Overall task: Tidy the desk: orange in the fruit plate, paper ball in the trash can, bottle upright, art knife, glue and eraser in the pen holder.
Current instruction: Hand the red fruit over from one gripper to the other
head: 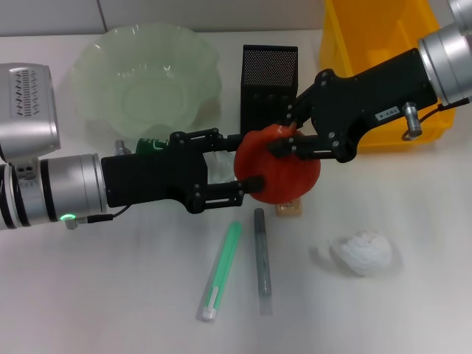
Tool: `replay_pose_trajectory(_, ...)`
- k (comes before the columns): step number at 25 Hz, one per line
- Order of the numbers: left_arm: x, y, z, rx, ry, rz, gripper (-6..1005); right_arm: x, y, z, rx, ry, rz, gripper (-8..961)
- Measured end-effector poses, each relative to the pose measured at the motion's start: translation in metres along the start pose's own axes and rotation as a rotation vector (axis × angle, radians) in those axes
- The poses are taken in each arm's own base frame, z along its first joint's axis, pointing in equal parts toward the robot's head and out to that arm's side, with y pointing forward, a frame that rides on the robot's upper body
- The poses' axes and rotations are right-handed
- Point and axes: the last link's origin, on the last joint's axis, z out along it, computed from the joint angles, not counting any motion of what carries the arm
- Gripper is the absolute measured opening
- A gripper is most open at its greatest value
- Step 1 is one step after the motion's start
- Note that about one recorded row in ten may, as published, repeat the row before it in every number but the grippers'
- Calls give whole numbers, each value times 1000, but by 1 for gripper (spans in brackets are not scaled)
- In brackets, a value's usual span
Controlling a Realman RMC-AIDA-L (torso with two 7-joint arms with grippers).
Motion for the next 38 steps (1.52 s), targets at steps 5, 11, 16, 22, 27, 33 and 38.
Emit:
replay_pose_trajectory(5, 0, 0, 0, 0, 1, 7, 698, -1, 0, 0, 2, -1, -1, 164)
replay_pose_trajectory(11, 0, 0, 1, -2, 2, 31, 697, -1, -1, 1, 7, 2, -5, 170)
replay_pose_trajectory(16, 0, 1, 2, -5, 3, 35, 644, -2, -2, 1, 8, 3, -8, 179)
replay_pose_trajectory(22, 0, 1, 2, -5, 3, 40, 457, -2, -2, 1, 5, 2, -8, 189)
replay_pose_trajectory(27, 0, 1, 2, -4, 2, 43, 277, -2, -2, 1, 5, 2, -12, 197)
replay_pose_trajectory(33, 0, 0, 2, -2, 2, 43, 157, -2, -2, 2, 3, 2, -11, 207)
replay_pose_trajectory(38, 0, -1, 1, 3, 5, 35, 138, -2, -2, 2, 3, 0, -7, 216)
